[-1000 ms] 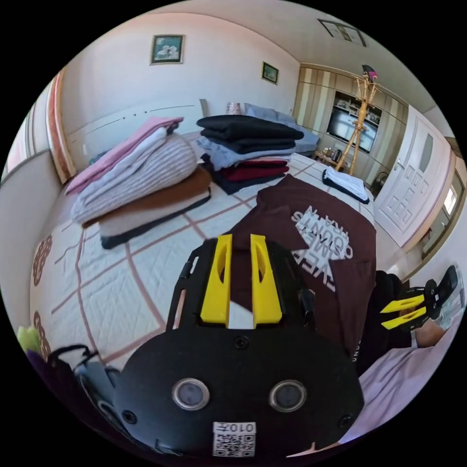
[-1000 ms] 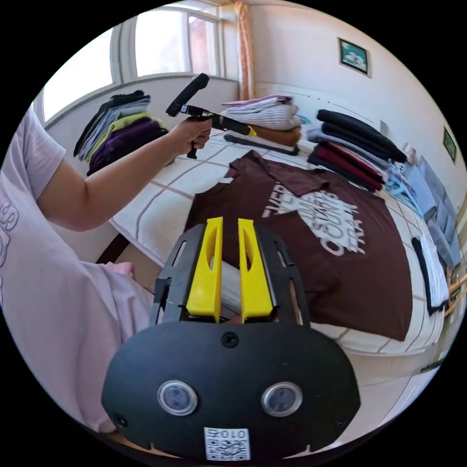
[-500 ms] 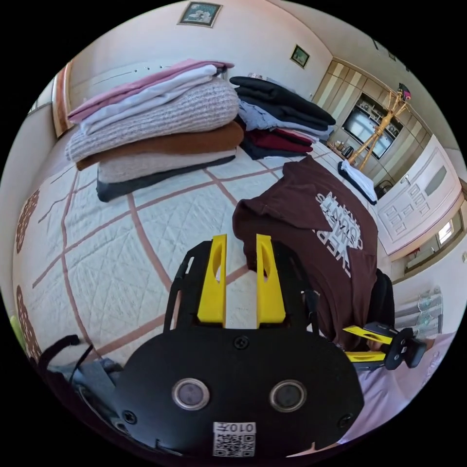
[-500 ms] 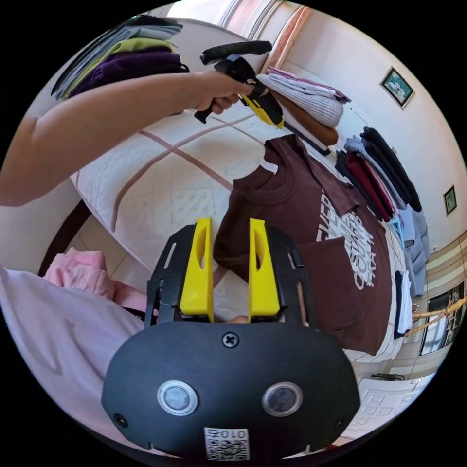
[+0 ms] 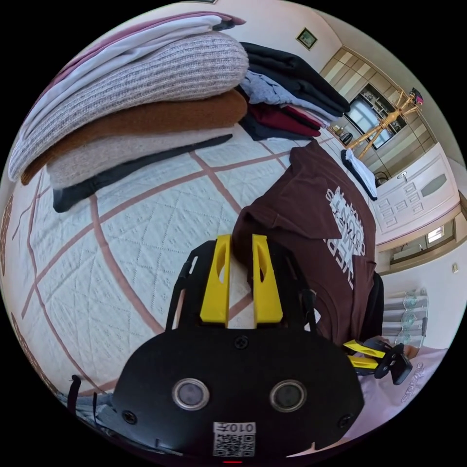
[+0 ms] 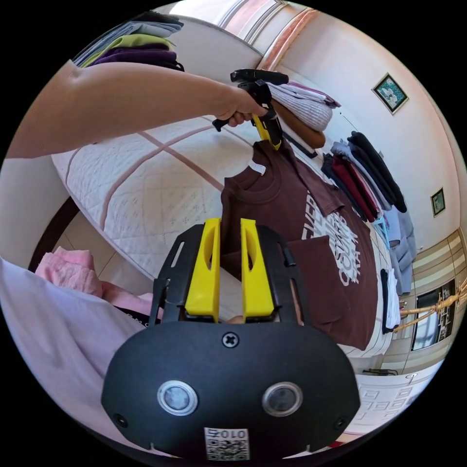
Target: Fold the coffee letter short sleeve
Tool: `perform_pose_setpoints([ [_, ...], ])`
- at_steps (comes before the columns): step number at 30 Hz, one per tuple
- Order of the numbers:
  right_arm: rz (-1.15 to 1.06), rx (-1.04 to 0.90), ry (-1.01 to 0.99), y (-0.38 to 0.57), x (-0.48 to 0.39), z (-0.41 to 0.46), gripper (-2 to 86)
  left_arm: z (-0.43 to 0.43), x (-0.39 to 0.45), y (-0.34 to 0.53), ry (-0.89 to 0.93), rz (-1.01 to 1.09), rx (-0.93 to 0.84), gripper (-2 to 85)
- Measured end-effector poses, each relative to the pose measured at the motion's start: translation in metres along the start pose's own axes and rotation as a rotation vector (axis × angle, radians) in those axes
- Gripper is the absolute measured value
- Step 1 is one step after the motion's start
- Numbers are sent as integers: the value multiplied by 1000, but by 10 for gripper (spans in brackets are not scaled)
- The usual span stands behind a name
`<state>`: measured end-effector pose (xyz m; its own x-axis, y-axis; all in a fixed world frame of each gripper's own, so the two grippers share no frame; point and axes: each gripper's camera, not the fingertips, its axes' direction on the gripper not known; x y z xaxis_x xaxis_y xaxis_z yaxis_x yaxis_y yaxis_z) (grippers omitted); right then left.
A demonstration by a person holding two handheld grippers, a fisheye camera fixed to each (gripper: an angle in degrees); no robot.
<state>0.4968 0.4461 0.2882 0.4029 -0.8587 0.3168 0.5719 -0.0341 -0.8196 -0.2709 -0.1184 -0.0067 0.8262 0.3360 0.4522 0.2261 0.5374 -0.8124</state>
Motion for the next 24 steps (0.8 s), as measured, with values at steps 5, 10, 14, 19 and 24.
perform_pose_setpoints([
  [5, 21, -15, -32, 0, -3, 12, 61, -13, 7, -4, -15, 69, -20, 73],
  [10, 60, -17, -69, 5, 0, 14, 57, -20, 5, -9, 64, 88, 2, 62],
  [14, 47, -22, -38, 9, -8, 13, 48, -18, -2, -15, 75, 31, -34, 45],
  [19, 21, -35, -45, 9, -14, 5, 27, -21, -12, -21, 105, -3, -37, 11],
  [24, 62, 13, -100, 10, -2, -31, 30, -34, -18, -26, 167, 18, -13, 0],
])
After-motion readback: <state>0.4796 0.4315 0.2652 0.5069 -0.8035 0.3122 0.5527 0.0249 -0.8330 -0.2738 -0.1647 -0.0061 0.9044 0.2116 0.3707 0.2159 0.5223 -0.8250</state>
